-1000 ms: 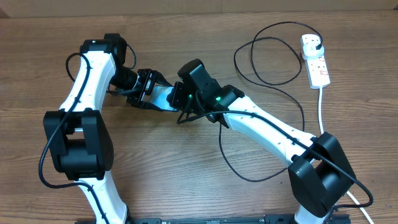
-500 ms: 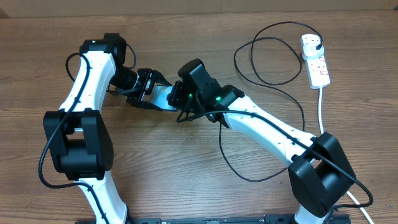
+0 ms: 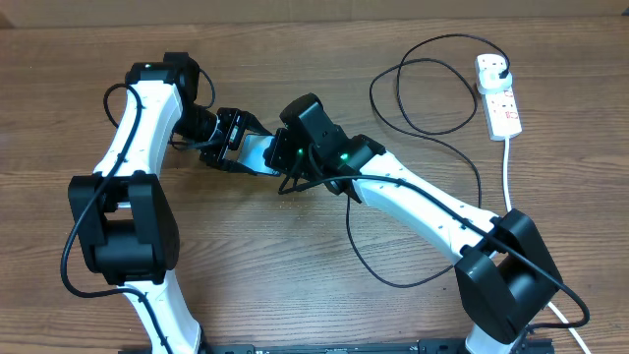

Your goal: Plug charger to phone and switch on socket

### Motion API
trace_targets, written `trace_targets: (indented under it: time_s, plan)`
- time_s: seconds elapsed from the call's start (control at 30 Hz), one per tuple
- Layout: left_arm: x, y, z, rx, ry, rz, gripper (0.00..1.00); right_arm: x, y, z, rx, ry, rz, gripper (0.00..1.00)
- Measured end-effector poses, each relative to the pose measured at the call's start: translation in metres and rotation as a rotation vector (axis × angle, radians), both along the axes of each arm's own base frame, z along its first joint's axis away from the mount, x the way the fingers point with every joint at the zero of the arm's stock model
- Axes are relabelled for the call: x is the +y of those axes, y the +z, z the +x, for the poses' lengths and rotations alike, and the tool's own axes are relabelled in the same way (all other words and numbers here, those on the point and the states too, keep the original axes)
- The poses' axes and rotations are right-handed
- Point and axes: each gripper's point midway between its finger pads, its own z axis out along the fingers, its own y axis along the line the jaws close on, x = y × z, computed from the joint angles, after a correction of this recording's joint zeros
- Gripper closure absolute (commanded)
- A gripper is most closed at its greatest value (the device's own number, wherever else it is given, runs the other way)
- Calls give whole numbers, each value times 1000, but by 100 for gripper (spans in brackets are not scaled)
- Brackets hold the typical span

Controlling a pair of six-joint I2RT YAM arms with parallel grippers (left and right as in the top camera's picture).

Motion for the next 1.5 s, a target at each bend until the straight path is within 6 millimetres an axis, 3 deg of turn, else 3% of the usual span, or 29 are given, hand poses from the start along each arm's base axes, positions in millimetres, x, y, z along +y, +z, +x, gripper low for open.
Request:
trace_targets:
  time_s: [0.13, 0.2, 0.27, 0.3, 0.63, 0.73, 1.07, 1.5]
  plan:
    - [2, 0, 3, -41, -35, 10, 58, 0, -3, -4, -4, 29, -17, 96]
    - [2, 1, 2, -55, -57, 10, 50, 0, -6, -4, -7, 33, -24, 96]
    - [2, 1, 3, -77, -74, 12, 26, 0, -8, -6, -1, 41, -25, 96]
    - [3, 1, 3, -78, -79, 14, 22, 1, -9, -6, -2, 43, -27, 96]
    - [5, -1, 1, -138, -160, 24, 10, -7, -11, 0, -3, 24, -40, 96]
    - [5, -2, 4, -181, -196, 21, 1, -18, -14, 5, 14, 5, -55, 96]
    - [-1, 3, 8, -392, -400, -47, 0, -59, -13, 39, -54, 51, -80, 96]
    - [-16, 18, 9, -622, -574, -182, 0, -75, 16, 40, -56, 232, 119, 96]
